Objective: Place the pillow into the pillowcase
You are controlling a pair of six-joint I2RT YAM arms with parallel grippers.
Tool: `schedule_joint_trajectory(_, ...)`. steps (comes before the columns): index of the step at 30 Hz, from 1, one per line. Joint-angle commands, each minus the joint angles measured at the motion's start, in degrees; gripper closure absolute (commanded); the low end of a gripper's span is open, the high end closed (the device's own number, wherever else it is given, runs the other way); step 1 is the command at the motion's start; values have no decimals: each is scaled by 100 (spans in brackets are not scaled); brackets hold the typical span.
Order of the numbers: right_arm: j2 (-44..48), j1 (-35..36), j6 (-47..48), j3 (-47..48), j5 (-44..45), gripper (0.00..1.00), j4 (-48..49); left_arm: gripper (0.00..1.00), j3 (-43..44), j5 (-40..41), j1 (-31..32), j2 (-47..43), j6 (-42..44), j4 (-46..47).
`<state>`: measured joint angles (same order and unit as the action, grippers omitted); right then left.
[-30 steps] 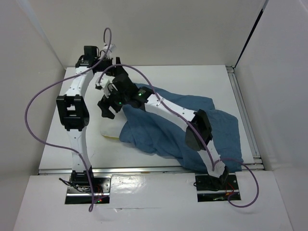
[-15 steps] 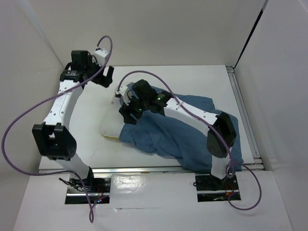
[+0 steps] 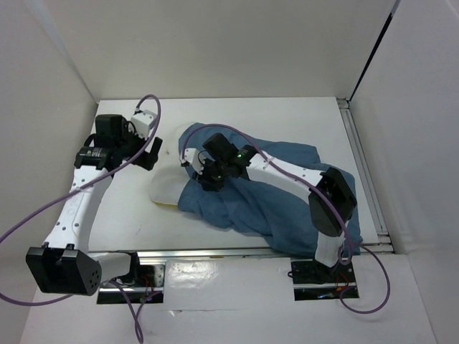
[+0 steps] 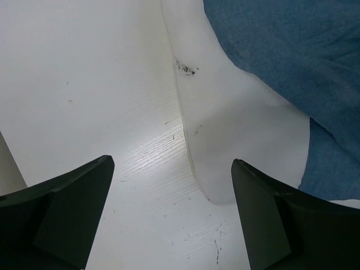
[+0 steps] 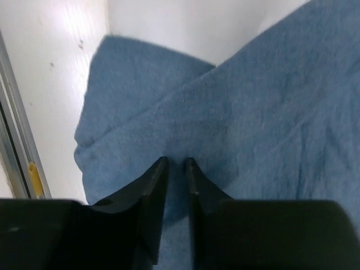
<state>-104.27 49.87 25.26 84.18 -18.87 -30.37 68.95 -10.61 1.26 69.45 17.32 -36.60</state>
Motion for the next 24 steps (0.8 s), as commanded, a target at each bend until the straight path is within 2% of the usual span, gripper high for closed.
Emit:
schedule_joint_trajectory(1,206,-21,305,124,365,74,-495,0,-31,165,-29,-98,-168,65)
schedule_joint_trajectory(5,-190,-21,191,318,1139,85,-1058,0,22,217,-29,-98,-220,127)
schedule_joint_trajectory(10,-577,-82,190,170,2000,88,-1278,0,75,165,-29,68,-220,127)
schedule_joint_trajectory(15,-1059,-573,190,281,2344,88,-1147,0,128,-142,-143,271,-28,57)
schedule_joint_trajectory(19,-1463,-978,190,817,2581,89,-1094,0,303,-957,-266,578,262,-347)
schedule_joint_trajectory(24,-1526,-1155,261,1126,2854,89,-751,0,575,-2057,-529,1148,868,-1102)
